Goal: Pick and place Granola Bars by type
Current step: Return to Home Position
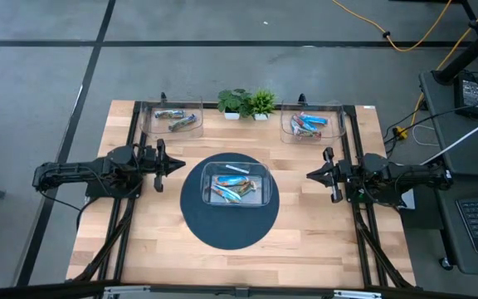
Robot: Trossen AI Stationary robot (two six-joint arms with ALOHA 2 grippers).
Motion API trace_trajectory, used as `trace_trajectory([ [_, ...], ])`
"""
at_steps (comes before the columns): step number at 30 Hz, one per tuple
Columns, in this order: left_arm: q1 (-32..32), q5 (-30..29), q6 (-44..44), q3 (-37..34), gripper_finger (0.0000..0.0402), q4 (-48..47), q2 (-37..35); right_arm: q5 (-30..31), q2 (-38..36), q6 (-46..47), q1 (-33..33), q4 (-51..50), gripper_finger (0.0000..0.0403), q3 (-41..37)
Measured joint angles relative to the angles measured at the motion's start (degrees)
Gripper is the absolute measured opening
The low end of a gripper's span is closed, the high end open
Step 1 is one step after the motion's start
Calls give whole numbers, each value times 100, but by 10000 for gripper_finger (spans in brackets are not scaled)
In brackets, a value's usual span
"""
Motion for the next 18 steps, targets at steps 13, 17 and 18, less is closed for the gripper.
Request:
trace_trajectory([
  [13, 0, 0, 0, 0, 4, -2, 1, 0, 0, 0, 0, 0, 23, 0],
  [17, 0, -2, 0, 0, 7, 1, 0, 0, 0, 0, 0, 0, 23, 0],
  [18, 0, 0, 0, 0, 8, 0, 0, 0, 0, 0, 0, 2, 23, 0],
])
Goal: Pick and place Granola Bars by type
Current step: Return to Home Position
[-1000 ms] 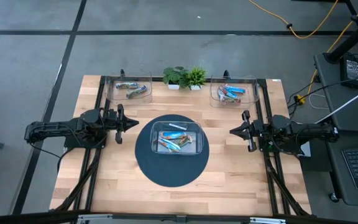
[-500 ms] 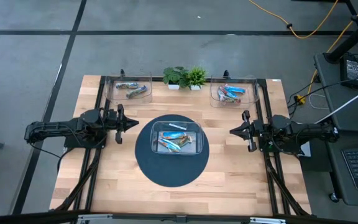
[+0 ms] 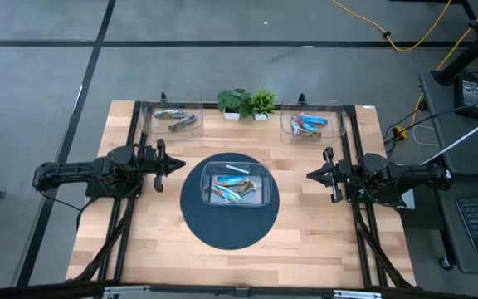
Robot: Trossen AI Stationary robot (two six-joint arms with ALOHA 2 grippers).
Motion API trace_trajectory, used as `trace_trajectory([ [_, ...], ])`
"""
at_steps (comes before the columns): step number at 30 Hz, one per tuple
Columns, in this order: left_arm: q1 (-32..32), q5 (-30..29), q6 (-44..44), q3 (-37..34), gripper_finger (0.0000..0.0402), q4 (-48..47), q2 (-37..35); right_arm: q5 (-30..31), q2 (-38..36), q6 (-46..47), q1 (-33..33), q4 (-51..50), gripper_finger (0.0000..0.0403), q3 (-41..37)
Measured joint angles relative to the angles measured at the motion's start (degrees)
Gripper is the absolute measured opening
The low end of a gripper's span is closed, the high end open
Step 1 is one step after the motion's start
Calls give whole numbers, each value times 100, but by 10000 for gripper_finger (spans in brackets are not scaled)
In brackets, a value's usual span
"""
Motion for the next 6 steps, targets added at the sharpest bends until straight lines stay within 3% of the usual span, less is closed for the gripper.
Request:
trace_trajectory([
  [6, 0, -1, 0, 0, 4, -1, 2, 0, 0, 0, 0, -2, 23, 0],
])
